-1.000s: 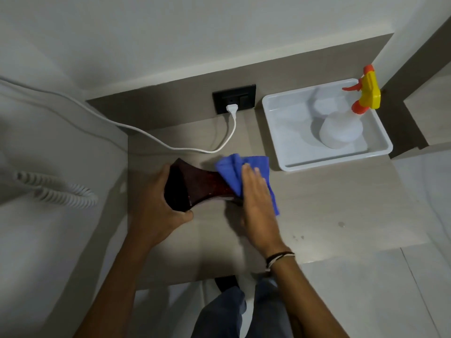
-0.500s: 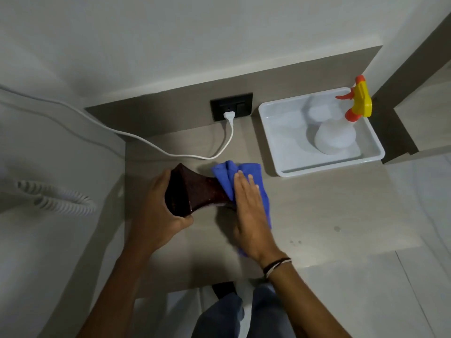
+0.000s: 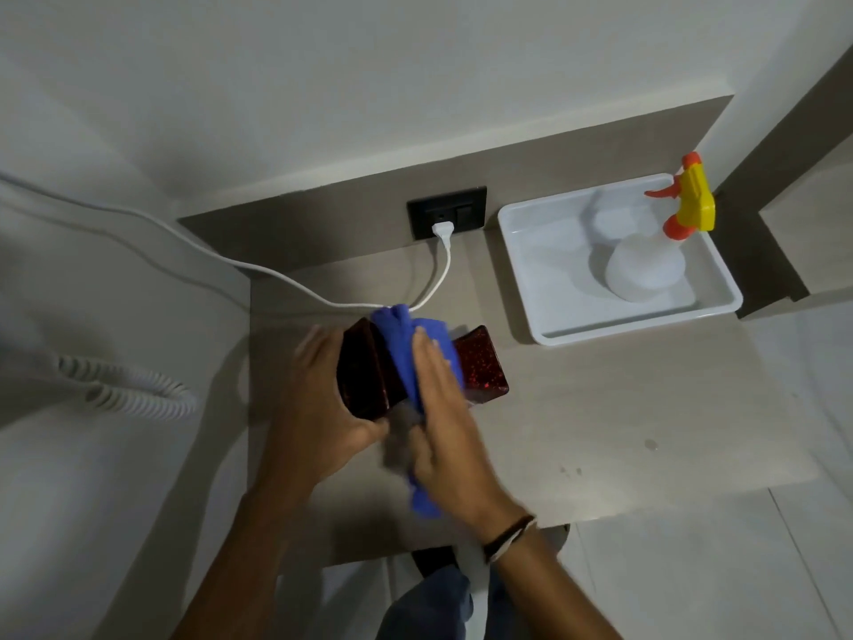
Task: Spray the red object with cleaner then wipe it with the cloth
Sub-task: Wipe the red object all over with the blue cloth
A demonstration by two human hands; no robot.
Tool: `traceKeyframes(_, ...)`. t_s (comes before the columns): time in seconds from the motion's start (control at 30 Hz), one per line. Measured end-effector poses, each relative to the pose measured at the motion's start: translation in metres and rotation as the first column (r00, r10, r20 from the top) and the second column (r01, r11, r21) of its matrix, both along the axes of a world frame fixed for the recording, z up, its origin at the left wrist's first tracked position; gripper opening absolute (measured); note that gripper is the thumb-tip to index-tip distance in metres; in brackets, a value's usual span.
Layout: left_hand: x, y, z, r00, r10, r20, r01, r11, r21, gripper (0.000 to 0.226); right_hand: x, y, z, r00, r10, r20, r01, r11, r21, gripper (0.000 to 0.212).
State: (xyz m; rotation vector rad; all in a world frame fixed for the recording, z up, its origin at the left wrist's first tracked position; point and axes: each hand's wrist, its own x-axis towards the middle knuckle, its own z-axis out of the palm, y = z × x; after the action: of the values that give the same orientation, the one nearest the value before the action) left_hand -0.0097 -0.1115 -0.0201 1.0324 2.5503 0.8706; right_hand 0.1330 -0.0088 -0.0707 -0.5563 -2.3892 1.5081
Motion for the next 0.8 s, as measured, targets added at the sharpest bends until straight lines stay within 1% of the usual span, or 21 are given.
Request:
traceKeyframes(0.07,0.003,0.000,0.000,0.999,0.028,0.024,-0.028,1.000,0.002,0.084,-0.003,-0.012,0.004,0.996,0.061,-0.068,-0.064,0.998,-0.030,0.097)
traceKeyframes(0.1,0.003,-0.002,-0.001,0.999,0.027,0.023,-0.027,1.000,0.006,0.084,-0.002,-0.008,0.001,0.996,0.063,-0.068,-0.065,0.998,-0.023,0.097)
traceKeyframes(0.13,0.004,-0.004,-0.001,0.999,0.029,0.013,-0.029,1.000,0.004,0.084,0.002,0.001,-0.005,0.998,0.051,-0.022,-0.051,0.999,-0.001,0.097)
traceKeyframes(0.2,0.004,-0.006,0.000,0.998,0.064,0.021,-0.063,0.998,-0.019,0.085,0.014,0.022,-0.018,0.991,-0.026,0.132,0.023,1.000,0.019,0.093)
traceKeyframes(0.23,0.003,-0.006,0.001,0.997,0.072,0.035,-0.071,0.997,-0.028,0.087,0.018,0.030,-0.021,0.983,-0.073,0.170,0.074,0.997,0.001,0.090)
traceKeyframes(0.27,0.003,-0.005,0.001,0.997,0.068,0.042,-0.066,0.997,-0.029,0.089,0.017,0.031,-0.019,0.981,-0.104,0.165,0.110,0.994,-0.028,0.089)
traceKeyframes(0.3,0.003,-0.003,0.000,0.997,0.061,0.038,-0.060,0.998,-0.029,0.088,0.011,0.026,-0.011,0.989,-0.097,0.113,0.103,0.994,-0.045,0.090)
traceKeyframes(0.33,0.003,-0.002,0.000,0.998,0.059,0.039,-0.058,0.998,-0.034,0.083,0.003,0.014,-0.002,0.998,-0.052,0.034,0.053,0.998,-0.038,0.092)
traceKeyframes(0.4,0.004,0.000,-0.001,0.997,0.059,0.048,-0.058,0.998,-0.026,0.067,-0.007,-0.010,0.009,0.994,0.049,-0.096,-0.052,0.998,-0.027,0.097)
traceKeyframes(0.43,0.004,-0.001,-0.002,0.997,0.067,0.049,-0.066,0.997,-0.026,0.065,-0.007,-0.013,0.010,0.990,0.076,-0.116,-0.081,0.996,-0.035,0.097)
traceKeyframes(0.47,0.004,-0.002,-0.002,0.996,0.078,0.044,-0.077,0.996,-0.039,0.069,-0.004,-0.009,0.006,0.992,0.074,-0.102,-0.078,0.996,-0.035,0.092)
traceKeyframes(0.53,0.005,-0.005,-0.002,0.996,0.091,0.025,-0.089,0.994,-0.067,0.083,0.008,0.014,-0.011,1.000,-0.023,0.015,0.023,1.000,-0.010,0.080)
traceKeyframes(0.6,0.005,-0.005,0.000,0.997,0.077,0.030,-0.074,0.995,-0.072,0.090,0.023,0.037,-0.026,0.973,-0.190,0.128,0.194,0.981,-0.018,0.082)
traceKeyframes(0.63,0.005,-0.003,0.002,0.996,0.073,0.047,-0.070,0.996,-0.061,0.092,0.029,0.047,-0.031,0.950,-0.280,0.141,0.290,0.955,-0.056,0.084)
traceKeyframes(0.7,0.002,0.001,0.005,0.984,0.103,0.145,-0.105,0.994,0.008,0.086,0.035,0.056,-0.035,0.896,-0.417,0.153,0.441,0.873,-0.209,0.085)
traceKeyframes(0.77,0.000,0.006,0.010,0.954,0.157,0.255,-0.173,0.984,0.040,0.069,0.037,0.059,-0.036,0.863,-0.465,0.200,0.506,0.781,-0.367,0.082)
traceKeyframes(0.8,-0.002,0.007,0.011,0.941,0.191,0.279,-0.208,0.977,0.035,0.059,0.037,0.058,-0.036,0.856,-0.468,0.219,0.515,0.743,-0.427,0.080)
